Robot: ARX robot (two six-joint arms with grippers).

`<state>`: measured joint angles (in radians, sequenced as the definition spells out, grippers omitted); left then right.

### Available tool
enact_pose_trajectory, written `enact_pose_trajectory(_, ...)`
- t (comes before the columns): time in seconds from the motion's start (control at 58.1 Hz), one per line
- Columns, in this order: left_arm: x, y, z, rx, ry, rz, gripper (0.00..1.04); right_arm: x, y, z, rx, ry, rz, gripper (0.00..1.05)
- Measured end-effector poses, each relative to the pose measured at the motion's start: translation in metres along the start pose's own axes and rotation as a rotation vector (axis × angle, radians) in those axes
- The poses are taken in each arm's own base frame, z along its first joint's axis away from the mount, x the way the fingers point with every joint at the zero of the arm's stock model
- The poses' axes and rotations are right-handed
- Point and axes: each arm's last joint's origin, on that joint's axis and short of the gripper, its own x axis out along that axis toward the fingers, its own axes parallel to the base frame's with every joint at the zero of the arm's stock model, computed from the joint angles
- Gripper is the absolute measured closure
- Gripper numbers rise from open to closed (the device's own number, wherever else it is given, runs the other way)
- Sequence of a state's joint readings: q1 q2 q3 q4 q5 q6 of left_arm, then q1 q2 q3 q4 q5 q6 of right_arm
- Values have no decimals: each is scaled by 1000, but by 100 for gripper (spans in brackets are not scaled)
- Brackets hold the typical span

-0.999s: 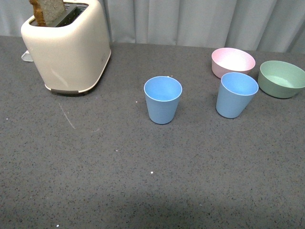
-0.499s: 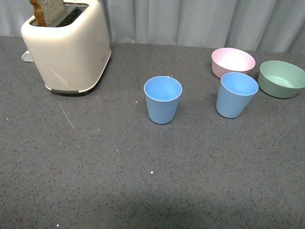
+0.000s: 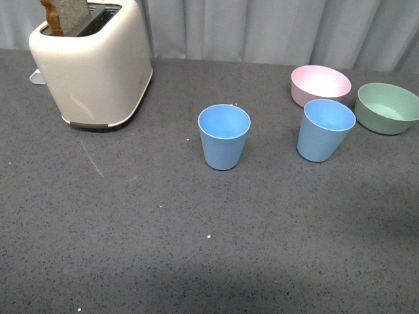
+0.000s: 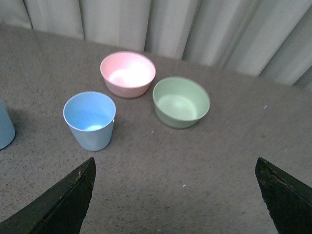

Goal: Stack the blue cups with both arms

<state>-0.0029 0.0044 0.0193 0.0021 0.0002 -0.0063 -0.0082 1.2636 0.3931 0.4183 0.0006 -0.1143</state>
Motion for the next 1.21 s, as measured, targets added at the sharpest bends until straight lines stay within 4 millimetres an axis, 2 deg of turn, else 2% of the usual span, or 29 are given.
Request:
enact_pose_trajectory(0.052, 0, 0, 0, 0, 0, 0, 7, 27, 2, 4, 37, 93, 0, 10)
enact_pose_trajectory(0.189, 0, 0, 0, 0, 0, 0, 7, 81, 9, 11, 123, 260, 14, 10)
enact_pose_trajectory(0.293, 0, 0, 0, 0, 0, 0, 7, 111, 15, 15, 176, 343, 26, 10)
enact_pose_trajectory(0.534, 0, 0, 0, 0, 0, 0, 7, 155, 30, 23, 282, 429, 46, 10)
enact_pose_trajectory(0.654, 0, 0, 0, 0, 0, 0, 7, 174, 41, 19, 326, 480, 48, 11)
enact_pose_trajectory(0.844, 0, 0, 0, 0, 0, 0, 7, 187, 48, 11, 377, 556, 24, 42)
enact_pose_trajectory(1.205, 0, 0, 0, 0, 0, 0, 7, 190, 47, 13, 404, 573, 5, 92)
